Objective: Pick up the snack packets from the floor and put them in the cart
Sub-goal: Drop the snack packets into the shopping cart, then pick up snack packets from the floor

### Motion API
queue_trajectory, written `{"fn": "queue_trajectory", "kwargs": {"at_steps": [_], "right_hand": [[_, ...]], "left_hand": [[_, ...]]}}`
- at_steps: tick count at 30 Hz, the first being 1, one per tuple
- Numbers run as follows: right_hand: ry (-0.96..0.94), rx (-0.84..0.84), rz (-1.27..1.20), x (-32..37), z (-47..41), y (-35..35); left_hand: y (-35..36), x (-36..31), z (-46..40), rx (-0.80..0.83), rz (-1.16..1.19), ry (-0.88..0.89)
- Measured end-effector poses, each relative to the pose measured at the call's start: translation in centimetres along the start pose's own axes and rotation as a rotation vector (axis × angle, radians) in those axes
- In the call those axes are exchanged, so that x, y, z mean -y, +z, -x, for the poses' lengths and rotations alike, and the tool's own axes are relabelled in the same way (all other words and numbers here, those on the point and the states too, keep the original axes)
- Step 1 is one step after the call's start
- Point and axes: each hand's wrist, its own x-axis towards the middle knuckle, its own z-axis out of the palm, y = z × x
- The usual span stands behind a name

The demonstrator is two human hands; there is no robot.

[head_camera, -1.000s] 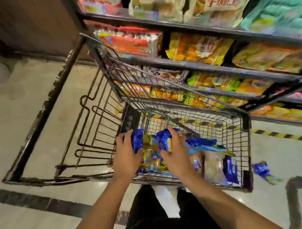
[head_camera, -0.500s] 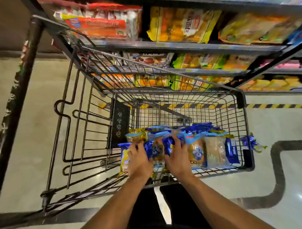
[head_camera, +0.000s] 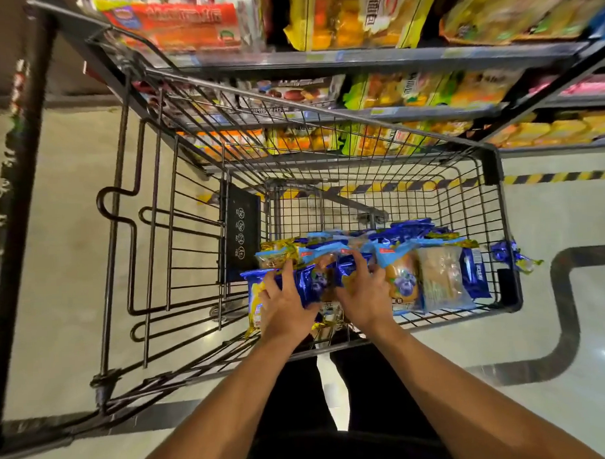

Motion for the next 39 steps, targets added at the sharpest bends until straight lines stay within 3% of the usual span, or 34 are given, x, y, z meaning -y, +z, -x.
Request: {"fn": "queue_trajectory", "kwargs": {"at_steps": [5, 9, 22, 28, 39], "right_hand": [[0.016, -0.103, -0.108, -0.3, 0.8, -2.0], [0.012, -0.204, -0.065, -0.8, 1.6, -4.1], [-0.071, -0.517, -0.145, -9.3, 6.6, -12.3], [-0.057, -0.588, -0.233, -14.9, 9.7, -16.0], [0.103, -0.652, -0.32, -30.1, 16.1, -20.0]], "left_hand": [[-2.1, 0.3, 0.5, -0.096, 0.004, -0.045], [-3.7, -2.0, 1.0, -0.161, 0.004, 0.13], [-5.3, -13.6, 6.1, -0.281, -0.346, 0.589], [-2.1, -18.0, 11.1, -0.347, -0.354, 0.621], [10.0, -28.3, 21.8, -0.278, -0.369, 0.823]]}}
